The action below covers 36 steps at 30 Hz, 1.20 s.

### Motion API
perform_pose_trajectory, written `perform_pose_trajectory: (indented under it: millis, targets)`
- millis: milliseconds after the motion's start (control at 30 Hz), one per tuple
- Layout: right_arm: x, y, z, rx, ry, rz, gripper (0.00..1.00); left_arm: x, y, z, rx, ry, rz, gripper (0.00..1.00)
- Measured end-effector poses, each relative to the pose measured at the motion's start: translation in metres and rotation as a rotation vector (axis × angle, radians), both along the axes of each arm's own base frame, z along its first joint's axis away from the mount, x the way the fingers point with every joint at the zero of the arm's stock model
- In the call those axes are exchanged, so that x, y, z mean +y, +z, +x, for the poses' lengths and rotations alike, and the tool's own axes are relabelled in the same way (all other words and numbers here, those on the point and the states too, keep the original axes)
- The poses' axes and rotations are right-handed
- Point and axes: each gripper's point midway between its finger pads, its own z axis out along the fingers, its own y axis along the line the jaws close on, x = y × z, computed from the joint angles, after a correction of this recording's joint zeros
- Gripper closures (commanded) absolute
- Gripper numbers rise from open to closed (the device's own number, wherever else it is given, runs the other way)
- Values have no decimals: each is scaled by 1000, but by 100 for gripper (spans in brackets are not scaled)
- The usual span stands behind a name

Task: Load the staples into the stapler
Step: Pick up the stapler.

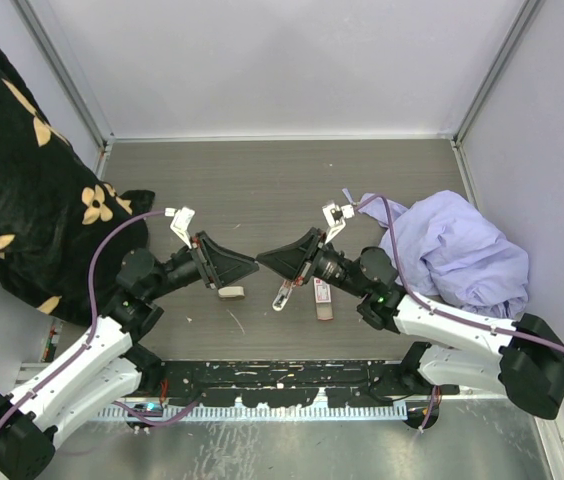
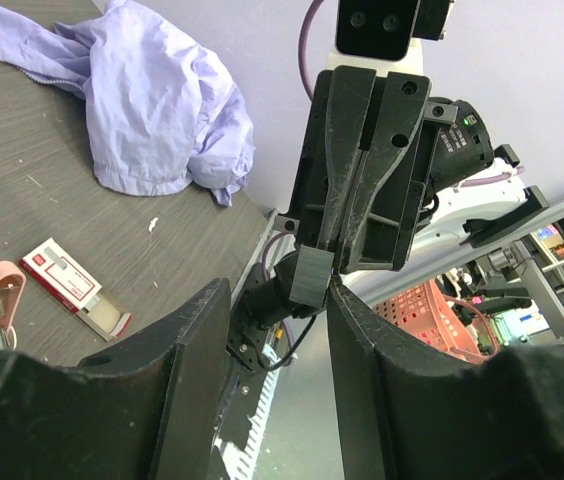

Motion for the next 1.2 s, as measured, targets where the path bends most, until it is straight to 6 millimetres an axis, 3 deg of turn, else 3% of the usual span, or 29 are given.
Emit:
perform_pose_trajectory:
  millis: [133,233,533,833,1033,1200]
  targets:
    - [3,-4,-1,9,16,-5,99,0,0,-1,1,-4,0,57]
    - [4,-5,-1,14,24,-7,99,0,0,-1,1,-8,1,64]
    - [6,-7,-1,29,32,-5,99,-1,3,-5,7,-25,-11,75]
    - [6,-9,0,41,31,-7,99,-1,4,-6,8,-30,-17,80]
    - [6,-12,1,50,27,-14,62,0,2,-6,10,-26,-8,81]
    - [-3,-26,8,70,-20,-69,34,4,-17,0,40,25,66,83]
